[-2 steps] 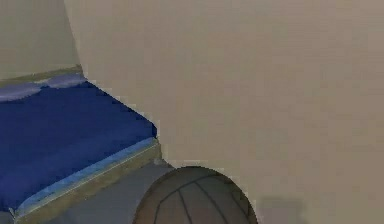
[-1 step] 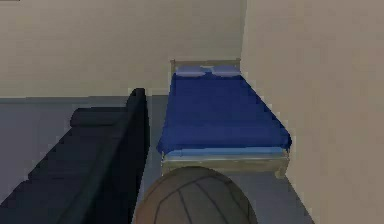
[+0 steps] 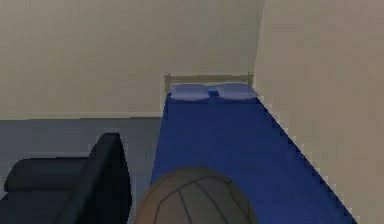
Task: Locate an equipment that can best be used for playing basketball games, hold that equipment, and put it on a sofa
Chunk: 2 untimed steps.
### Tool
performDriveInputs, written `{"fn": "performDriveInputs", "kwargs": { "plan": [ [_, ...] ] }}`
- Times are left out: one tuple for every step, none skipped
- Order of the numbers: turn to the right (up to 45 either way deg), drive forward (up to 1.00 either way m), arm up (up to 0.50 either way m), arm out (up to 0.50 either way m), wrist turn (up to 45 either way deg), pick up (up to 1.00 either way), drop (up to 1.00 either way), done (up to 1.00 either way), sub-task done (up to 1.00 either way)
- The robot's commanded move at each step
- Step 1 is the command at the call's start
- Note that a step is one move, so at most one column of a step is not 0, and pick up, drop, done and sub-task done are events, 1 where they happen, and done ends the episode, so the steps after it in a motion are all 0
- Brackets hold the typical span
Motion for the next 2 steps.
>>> {"fn": "performDriveInputs", "kwargs": {
  "plan": [
    [45.0,0.00,0.00,0.00,0.0,0.00,0.00,0.00,0.00],
    [45.0,0.00,0.00,0.00,0.0,0.00,0.00,0.00,0.00]
  ]
}}
